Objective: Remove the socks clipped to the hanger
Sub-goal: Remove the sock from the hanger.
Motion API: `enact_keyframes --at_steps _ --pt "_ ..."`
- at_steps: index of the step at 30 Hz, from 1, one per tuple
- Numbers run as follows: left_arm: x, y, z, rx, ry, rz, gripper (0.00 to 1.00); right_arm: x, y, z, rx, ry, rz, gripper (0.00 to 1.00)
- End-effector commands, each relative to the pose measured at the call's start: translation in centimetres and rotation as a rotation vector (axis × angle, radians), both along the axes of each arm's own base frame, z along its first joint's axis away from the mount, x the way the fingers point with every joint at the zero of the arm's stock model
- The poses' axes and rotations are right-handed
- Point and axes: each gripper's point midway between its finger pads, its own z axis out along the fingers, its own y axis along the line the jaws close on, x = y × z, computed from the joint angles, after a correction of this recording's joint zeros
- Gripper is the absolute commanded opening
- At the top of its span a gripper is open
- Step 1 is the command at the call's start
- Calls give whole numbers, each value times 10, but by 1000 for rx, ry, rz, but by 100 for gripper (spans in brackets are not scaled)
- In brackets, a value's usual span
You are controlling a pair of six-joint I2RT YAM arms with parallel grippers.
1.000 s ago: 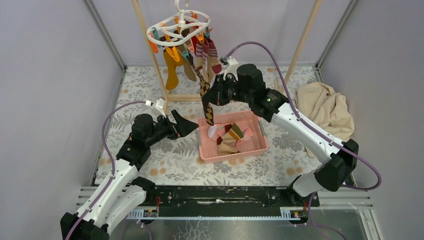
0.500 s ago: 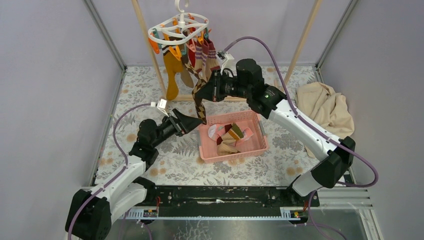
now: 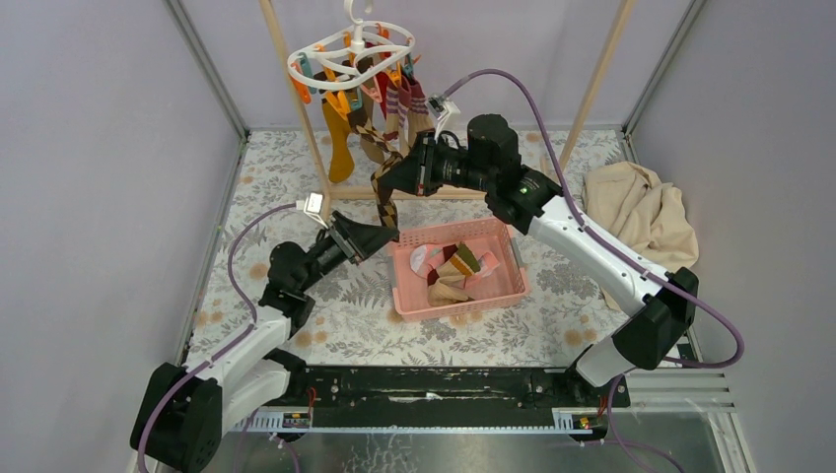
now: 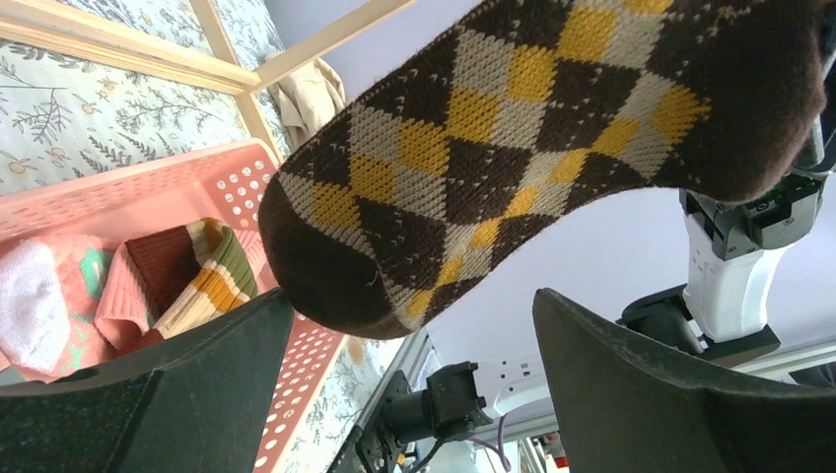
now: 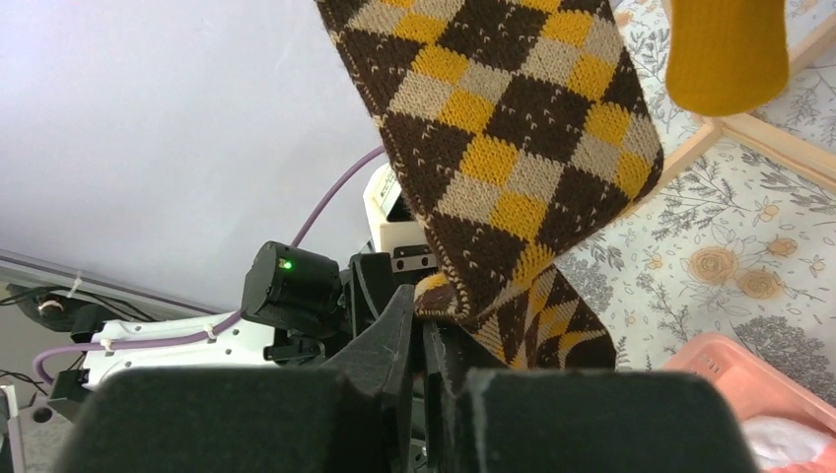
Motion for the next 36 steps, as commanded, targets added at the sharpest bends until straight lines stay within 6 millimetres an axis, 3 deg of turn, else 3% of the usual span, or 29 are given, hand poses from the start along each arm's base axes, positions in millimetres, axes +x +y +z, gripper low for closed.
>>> enact_keyframes --at_steps 1,15,27,36 --pt "3 2 13 -36 -67 28 99 -9 -3 35 95 -63 34 3" --pt "41 13 18 72 -92 192 96 -15 -4 24 99 -32 51 0" --pt "49 9 34 155 -113 182 31 -17 -11 -3 60 -7 35 0" --pt "54 18 45 314 -99 213 10 -6 -18 -19 -19 -27 -23 2"
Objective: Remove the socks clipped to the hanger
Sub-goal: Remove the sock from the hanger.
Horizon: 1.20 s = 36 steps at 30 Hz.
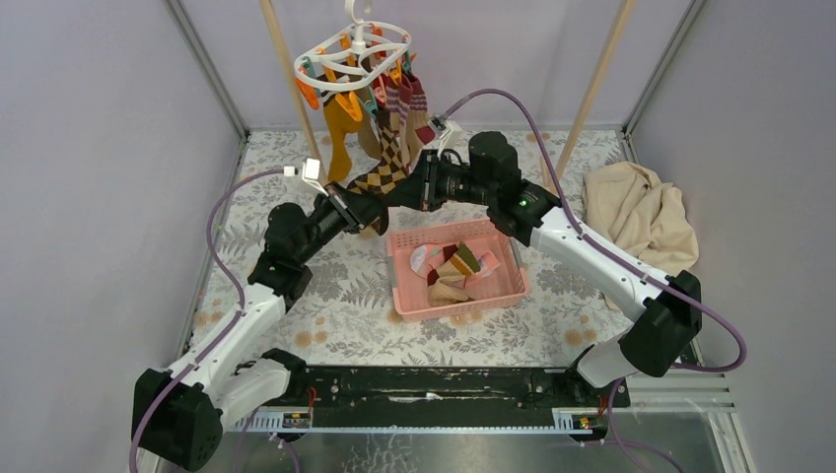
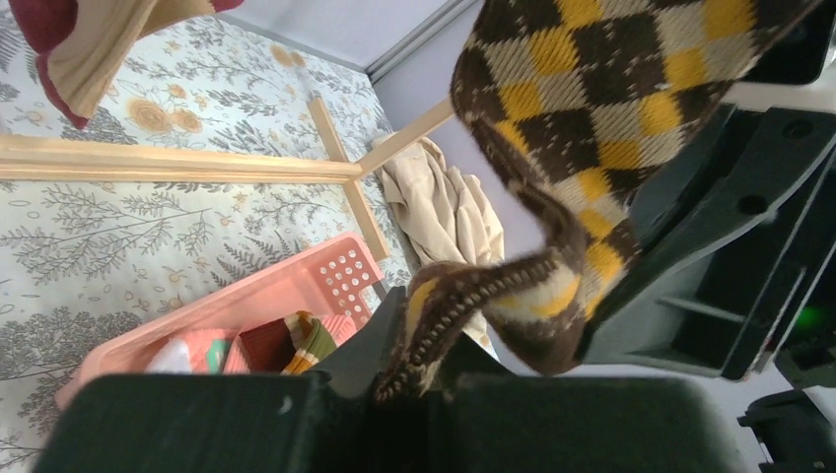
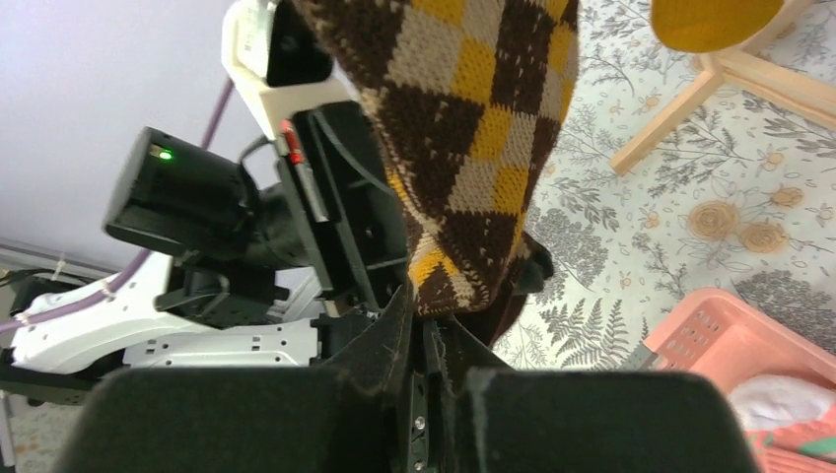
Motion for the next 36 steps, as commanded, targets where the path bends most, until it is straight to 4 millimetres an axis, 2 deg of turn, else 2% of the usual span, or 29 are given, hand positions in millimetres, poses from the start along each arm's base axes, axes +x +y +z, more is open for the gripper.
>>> enact_keyframes --at_steps 1,6,10,16,18,20,28,36 --pt "4 7 8 115 -6 34 9 5 -12 11 -24 -71 -45 4" --pt "7 7 12 159 17 31 7 17 -19 -1 -100 -93 -103 22" --pt "12 5 11 180 30 28 6 24 -25 0 -146 -132 -133 41" --pt "17 3 6 194 41 21 6 33 -38 19 -200 -240 -186 67" --pt "18 2 5 199 42 18 6 36 -43 29 -208 -283 -207 88" --pt "19 1 3 204 43 15 6 39 -47 38 -219 -325 -227 99" --pt "21 5 0 219 54 18 6 64 -70 71 -193 -435 -324 99" --pt "22 13 -4 223 74 23 6 90 -93 115 -105 -517 -398 87"
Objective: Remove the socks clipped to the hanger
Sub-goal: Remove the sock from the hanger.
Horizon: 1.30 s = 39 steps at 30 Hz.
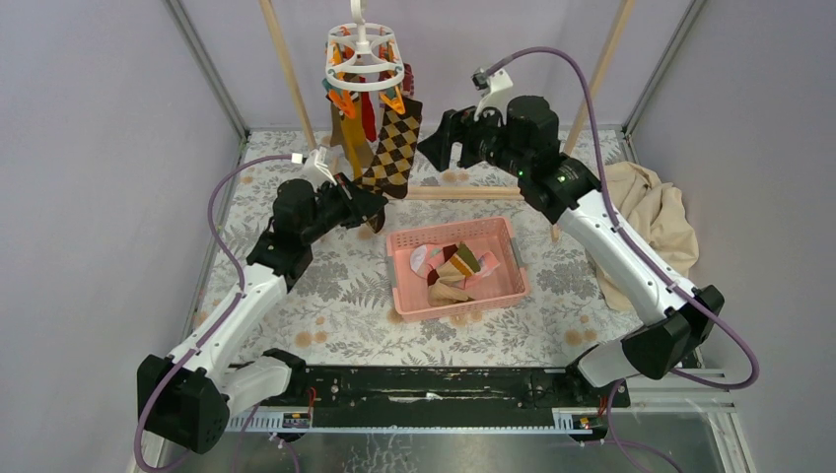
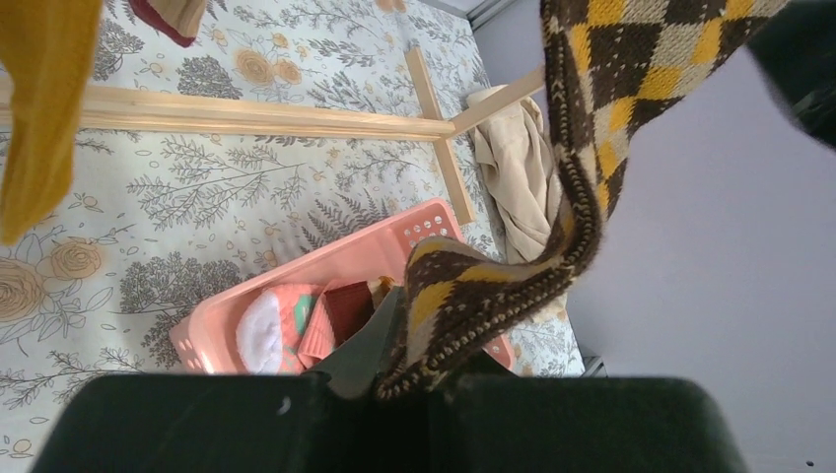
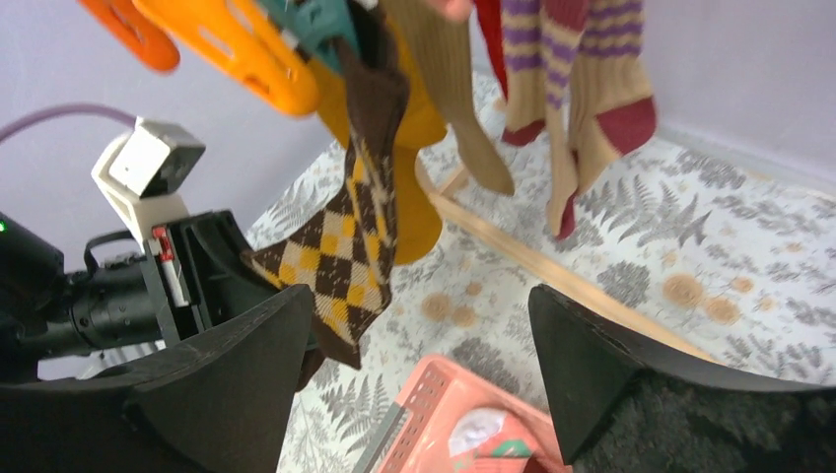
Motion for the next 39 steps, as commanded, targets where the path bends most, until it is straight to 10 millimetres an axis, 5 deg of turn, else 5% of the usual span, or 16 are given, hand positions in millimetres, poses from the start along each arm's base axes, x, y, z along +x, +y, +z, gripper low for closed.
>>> enact_keyframes --at_steps 1,8,19,39 --pt "2 5 19 0 -52 -2 6 12 -16 77 116 -189 -24 86" --pt "-3 13 9 3 -29 17 6 38 -18 102 182 -220 -9 79" --pt "-12 24 -7 5 4 38 7 55 7 107 215 -203 75 70" --pt "-7 11 -4 1 21 -43 8 16 59 117 124 -286 155 69"
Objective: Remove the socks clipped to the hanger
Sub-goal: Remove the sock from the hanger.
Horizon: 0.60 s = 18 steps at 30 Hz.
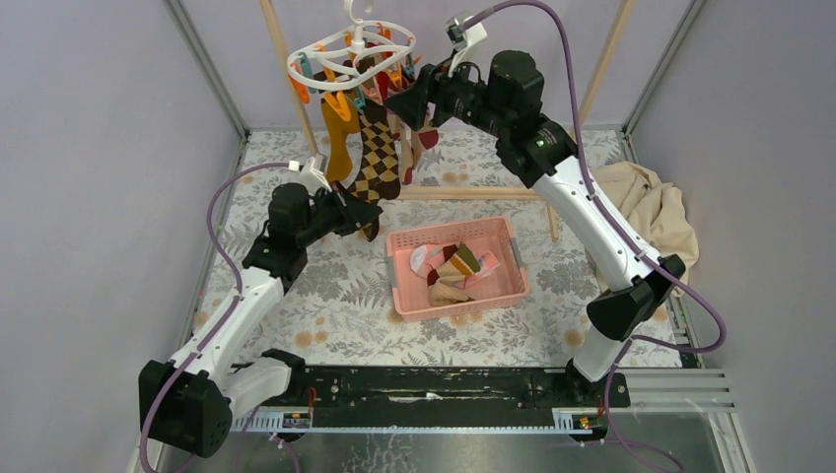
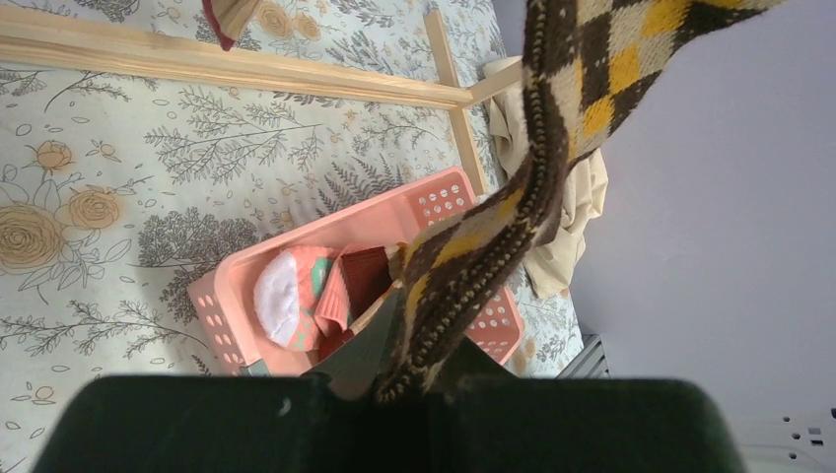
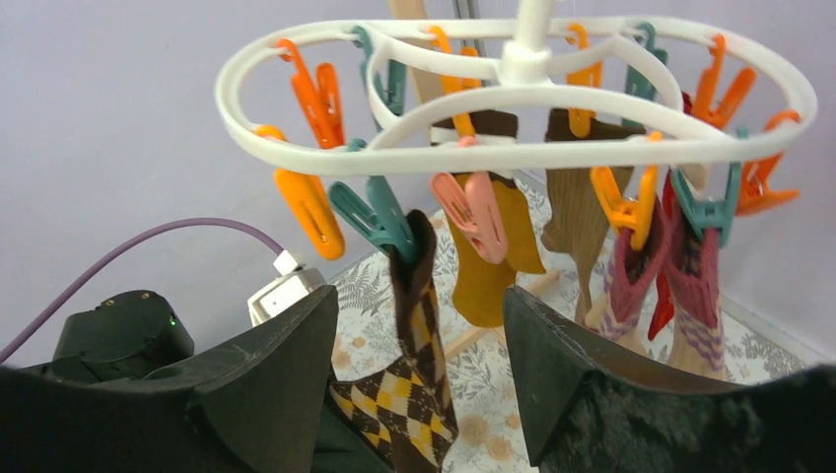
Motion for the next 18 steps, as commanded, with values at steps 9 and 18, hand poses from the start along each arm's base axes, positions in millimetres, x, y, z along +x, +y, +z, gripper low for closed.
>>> enact_keyframes --at_steps 9,18 --pt "1 -4 14 -6 -46 -41 8 -16 31 22 -61 -120 -31 67" --pt "-1 -5 11 -8 -35 -51 8 -6 37 15 -80 -121 -84 68"
